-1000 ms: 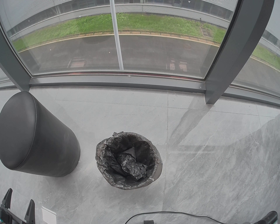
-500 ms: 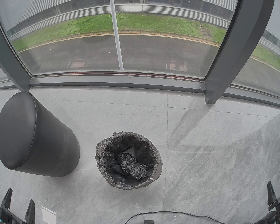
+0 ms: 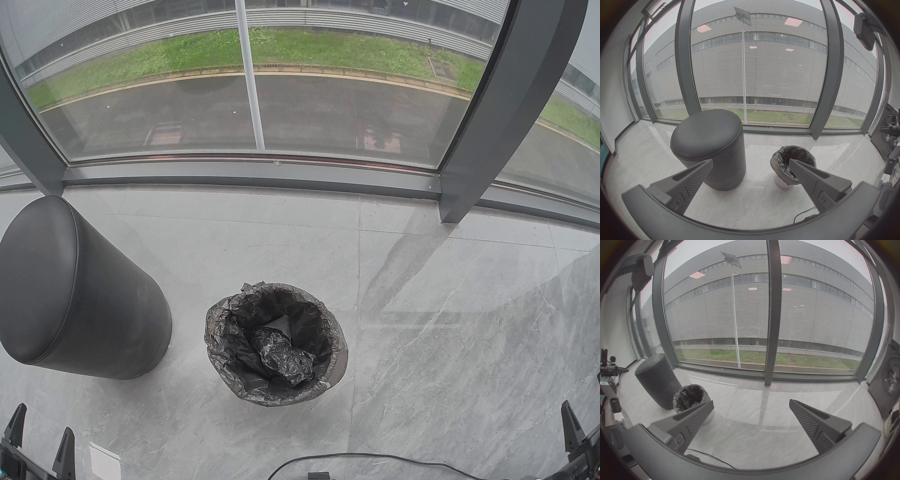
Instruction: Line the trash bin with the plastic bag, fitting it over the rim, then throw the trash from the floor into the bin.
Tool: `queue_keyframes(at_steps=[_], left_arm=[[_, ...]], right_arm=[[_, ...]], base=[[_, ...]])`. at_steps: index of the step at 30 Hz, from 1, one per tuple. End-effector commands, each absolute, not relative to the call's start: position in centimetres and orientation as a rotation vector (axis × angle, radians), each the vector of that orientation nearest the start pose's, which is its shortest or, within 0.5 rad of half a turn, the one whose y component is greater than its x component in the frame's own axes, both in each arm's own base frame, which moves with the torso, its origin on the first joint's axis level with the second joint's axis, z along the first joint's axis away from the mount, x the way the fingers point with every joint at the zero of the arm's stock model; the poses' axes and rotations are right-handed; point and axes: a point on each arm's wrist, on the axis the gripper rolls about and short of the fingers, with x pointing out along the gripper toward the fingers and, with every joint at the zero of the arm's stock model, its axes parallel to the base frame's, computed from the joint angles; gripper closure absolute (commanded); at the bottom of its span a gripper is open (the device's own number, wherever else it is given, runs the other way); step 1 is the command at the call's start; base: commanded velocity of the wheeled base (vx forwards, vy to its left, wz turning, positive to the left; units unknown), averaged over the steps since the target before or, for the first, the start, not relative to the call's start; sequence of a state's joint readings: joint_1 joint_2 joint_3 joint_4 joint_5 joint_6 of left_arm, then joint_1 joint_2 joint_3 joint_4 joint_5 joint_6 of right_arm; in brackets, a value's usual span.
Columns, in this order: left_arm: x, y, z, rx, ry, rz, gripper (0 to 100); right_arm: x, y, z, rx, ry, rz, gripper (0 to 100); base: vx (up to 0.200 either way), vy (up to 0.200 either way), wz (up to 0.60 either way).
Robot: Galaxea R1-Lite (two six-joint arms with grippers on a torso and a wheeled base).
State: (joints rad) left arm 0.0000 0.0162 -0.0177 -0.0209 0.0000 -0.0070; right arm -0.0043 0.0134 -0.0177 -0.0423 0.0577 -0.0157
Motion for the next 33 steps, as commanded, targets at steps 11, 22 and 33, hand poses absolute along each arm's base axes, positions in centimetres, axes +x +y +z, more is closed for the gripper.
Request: queue_keyframes(at_steps=[11,22,33], left_arm=[[-2.27,0.00,7.77,-0.008,-0.020,0.000,0],[-2.27,0.00,7.77,-0.008,-0.020,0.000,0],[-2.27,0.00,7.77,-0.008,-0.020,0.000,0]], right_arm=[[-2.28,-0.02,7.56,-0.003,0.003,-0.018,0],[-2.29,-0.03,7.56,0.011,0.001,-0.021,0],[-2.29,-0.03,7.56,0.011,0.001,-0.021,0]], base=[[0.000,0.000,0.00],[0.000,0.000,0.00],[0.000,0.000,0.00]])
